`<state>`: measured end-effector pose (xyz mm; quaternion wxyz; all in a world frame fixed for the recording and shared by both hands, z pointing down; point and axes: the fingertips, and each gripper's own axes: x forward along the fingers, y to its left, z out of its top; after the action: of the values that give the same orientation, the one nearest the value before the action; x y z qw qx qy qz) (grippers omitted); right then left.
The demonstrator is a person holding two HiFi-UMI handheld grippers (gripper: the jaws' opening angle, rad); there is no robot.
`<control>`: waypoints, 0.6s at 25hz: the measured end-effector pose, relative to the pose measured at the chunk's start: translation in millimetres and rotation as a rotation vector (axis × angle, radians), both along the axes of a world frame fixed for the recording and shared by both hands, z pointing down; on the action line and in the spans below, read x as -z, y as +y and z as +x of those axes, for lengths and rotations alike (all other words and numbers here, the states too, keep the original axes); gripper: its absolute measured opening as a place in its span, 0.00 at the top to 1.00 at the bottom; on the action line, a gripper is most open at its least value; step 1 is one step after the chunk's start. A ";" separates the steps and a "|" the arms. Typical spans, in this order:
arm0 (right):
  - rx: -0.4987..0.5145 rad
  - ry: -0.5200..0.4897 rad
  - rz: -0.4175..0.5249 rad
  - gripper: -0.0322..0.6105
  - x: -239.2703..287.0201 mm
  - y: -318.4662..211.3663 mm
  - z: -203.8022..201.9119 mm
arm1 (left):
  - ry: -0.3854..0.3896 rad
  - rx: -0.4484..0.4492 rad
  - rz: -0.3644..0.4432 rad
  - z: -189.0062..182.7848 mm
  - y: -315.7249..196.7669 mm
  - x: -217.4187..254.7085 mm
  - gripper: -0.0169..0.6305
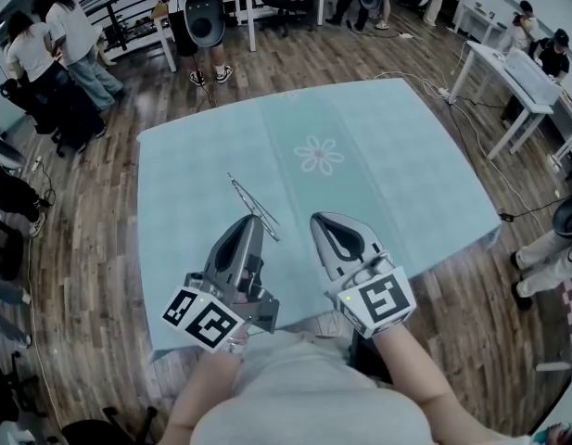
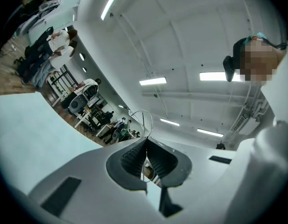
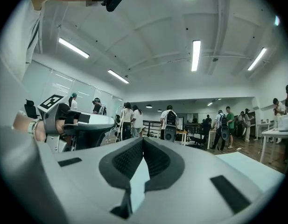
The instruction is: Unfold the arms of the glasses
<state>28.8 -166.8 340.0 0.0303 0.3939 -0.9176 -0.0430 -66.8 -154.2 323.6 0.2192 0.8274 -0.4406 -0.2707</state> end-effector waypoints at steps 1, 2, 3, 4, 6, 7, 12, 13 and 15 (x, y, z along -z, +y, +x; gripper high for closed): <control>0.006 0.007 0.001 0.94 0.7 -0.6 -0.2 | 0.027 0.004 -0.018 -1.5 0.8 -1.2 0.96; 0.013 0.017 0.005 0.94 1.3 -0.8 -0.9 | 0.054 0.010 -0.035 -3.0 1.9 -2.4 0.96; 0.022 0.030 0.010 0.94 1.7 -1.0 -2.3 | 0.078 0.019 -0.048 -4.7 3.3 -3.7 0.96; 0.030 0.043 0.017 0.94 2.3 -1.3 -4.1 | 0.098 0.031 -0.057 -6.9 4.8 -5.1 0.96; 0.044 0.063 0.029 0.94 3.5 -3.1 -8.1 | 0.138 0.065 -0.073 -12.2 7.4 -8.3 0.96; 0.051 0.072 0.035 0.94 3.8 -4.2 -9.9 | 0.161 0.086 -0.078 -15.2 8.5 -10.0 0.96; 0.111 0.127 0.060 0.94 0.8 -5.5 -17.9 | 0.271 0.170 -0.066 -25.0 12.7 -10.0 0.96; 0.128 0.135 0.062 0.94 -0.5 -5.0 -19.4 | 0.298 0.177 -0.063 -25.8 13.3 -9.2 0.96; 0.163 0.150 0.066 0.94 -3.5 -4.2 -22.6 | 0.351 0.187 -0.060 -27.0 14.5 -8.7 0.96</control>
<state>6.2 -171.0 343.6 0.0822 0.3142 -0.9399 -0.1049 -93.8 -139.7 332.4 0.2909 0.7160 -0.4785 -0.4168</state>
